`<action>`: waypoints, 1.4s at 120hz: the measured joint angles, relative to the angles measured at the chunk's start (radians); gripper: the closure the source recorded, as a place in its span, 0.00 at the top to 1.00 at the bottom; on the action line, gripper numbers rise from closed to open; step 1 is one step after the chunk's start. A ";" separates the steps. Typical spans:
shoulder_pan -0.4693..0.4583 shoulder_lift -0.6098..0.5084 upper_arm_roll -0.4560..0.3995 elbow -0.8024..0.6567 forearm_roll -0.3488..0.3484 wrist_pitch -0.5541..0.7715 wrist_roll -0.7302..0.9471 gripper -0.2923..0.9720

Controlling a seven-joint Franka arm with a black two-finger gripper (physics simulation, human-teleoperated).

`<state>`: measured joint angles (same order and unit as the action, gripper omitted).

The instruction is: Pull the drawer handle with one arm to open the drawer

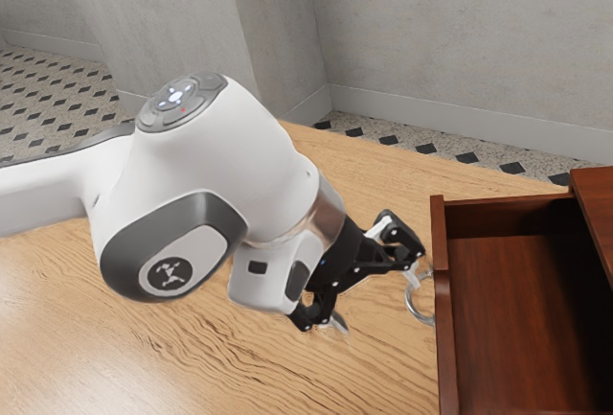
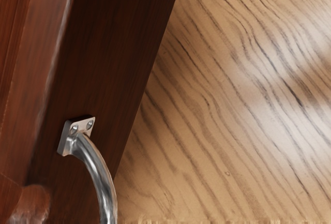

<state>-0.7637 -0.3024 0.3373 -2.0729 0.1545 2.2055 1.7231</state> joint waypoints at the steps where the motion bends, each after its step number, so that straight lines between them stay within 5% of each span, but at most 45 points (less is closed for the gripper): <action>1: 0.000 0.000 -0.001 0.006 0.000 -0.005 0.000 0.77; 46: 0.052 0.023 0.060 0.361 -0.006 -0.375 -0.122 0.77; 118: 0.722 0.044 -0.363 0.635 -0.011 -0.835 -0.760 0.77; 168: 0.751 0.050 -0.371 0.672 -0.027 -0.942 -1.040 0.77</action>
<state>-0.0124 -0.2528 -0.0341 -1.4011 0.1272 1.2638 0.6832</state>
